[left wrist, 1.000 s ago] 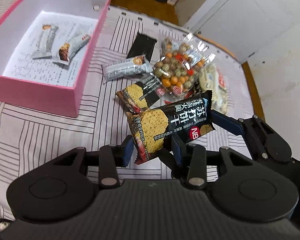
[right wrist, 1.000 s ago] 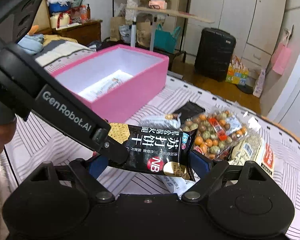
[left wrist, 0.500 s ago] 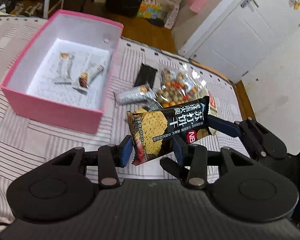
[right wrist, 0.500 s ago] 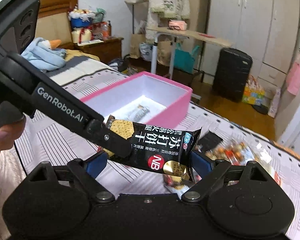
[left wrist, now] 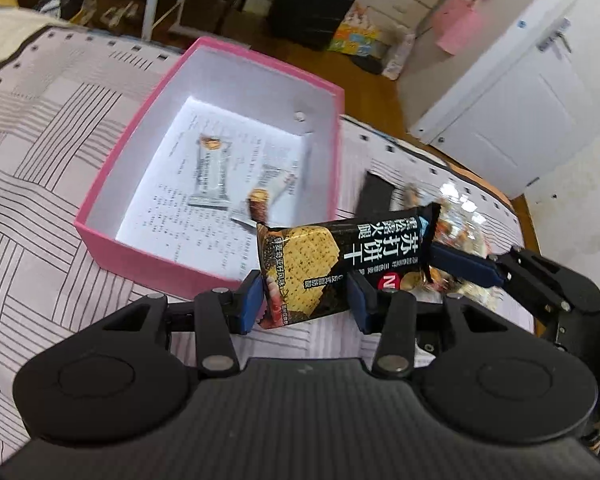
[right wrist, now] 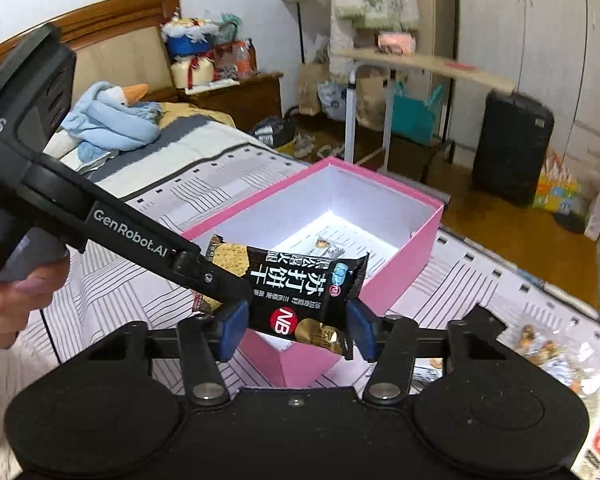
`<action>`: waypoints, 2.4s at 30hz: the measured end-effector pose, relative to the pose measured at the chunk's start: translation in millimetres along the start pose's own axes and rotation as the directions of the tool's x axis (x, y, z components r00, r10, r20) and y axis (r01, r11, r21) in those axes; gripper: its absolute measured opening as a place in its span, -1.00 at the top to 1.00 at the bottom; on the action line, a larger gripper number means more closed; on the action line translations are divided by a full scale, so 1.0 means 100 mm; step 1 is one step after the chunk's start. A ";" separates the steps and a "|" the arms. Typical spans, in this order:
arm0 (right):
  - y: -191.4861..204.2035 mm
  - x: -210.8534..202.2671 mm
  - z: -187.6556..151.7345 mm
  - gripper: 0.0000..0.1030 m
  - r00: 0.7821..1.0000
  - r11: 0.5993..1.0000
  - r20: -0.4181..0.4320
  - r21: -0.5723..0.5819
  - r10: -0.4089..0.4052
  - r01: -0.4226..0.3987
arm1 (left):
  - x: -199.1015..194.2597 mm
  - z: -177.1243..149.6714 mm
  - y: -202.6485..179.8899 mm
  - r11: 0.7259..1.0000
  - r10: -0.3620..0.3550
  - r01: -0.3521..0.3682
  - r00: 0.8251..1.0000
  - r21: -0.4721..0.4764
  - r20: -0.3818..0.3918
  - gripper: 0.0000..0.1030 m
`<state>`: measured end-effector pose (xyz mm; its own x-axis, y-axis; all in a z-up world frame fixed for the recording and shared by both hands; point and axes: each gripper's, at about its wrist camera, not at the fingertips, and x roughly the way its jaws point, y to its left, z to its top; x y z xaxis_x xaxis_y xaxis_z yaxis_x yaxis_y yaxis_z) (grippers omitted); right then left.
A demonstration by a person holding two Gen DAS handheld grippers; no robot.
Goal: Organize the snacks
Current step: 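Carry the black cracker pack into the pink box and release it, then grasp a white bar with the left gripper while the right grasps another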
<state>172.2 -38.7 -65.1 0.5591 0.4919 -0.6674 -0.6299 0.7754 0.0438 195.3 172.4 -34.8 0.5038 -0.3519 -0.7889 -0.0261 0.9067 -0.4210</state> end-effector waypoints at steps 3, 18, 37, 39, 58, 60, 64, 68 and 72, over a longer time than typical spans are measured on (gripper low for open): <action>-0.05 0.31 0.04 -0.04 0.999 1.000 -0.044 0.029 0.010 -0.009 | 0.22 0.14 0.12 0.998 0.047 -0.047 0.999 0.035 0.002 0.14; 0.08 0.87 0.15 -0.07 0.991 0.996 -0.133 0.090 -0.005 0.017 | 0.55 0.37 0.46 0.990 0.139 -0.138 0.989 0.031 -0.044 -0.04; 0.23 0.44 0.14 -0.10 0.992 0.998 -0.120 0.040 -0.033 0.038 | 0.10 0.19 0.31 0.976 0.204 -0.205 0.979 0.074 0.022 -0.11; 0.22 0.29 0.11 -0.12 0.993 0.998 -0.112 0.044 -0.039 0.044 | -0.02 0.15 0.23 0.976 0.194 -0.196 0.980 0.097 0.035 -0.11; -0.59 -1.03 -0.85 -0.26 0.994 0.992 -0.029 0.062 -0.107 0.109 | -0.01 -0.35 -1.06 0.910 -0.028 0.033 0.999 0.414 -0.018 -0.12; -0.64 -0.96 -0.99 -0.26 0.993 0.991 -0.049 0.068 -0.109 0.112 | 0.13 -0.43 -1.17 0.893 -0.022 0.037 0.999 0.448 -0.039 -0.12; -0.73 -0.82 -1.22 -0.26 0.995 0.994 -0.037 0.049 -0.092 0.094 | 0.46 -0.57 -1.33 0.852 0.015 0.032 0.996 0.523 -0.086 -0.05; -0.81 -0.62 -1.36 -0.26 0.996 0.997 -0.052 0.017 -0.075 0.076 | 0.71 -0.57 -1.39 0.826 0.042 0.005 0.997 0.563 -0.071 -0.03; -0.91 -0.41 -1.46 -0.26 0.995 0.999 -0.083 -0.013 -0.047 0.046 | 1.03 -0.45 -1.48 0.770 0.117 -0.055 0.991 0.635 -0.057 0.03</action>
<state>128.0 -187.1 -150.0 0.5417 0.4204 -0.7279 -0.6103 0.7922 0.0034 212.7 -8.4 -73.8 0.4471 -0.2557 -0.8571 0.5011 0.8654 0.0032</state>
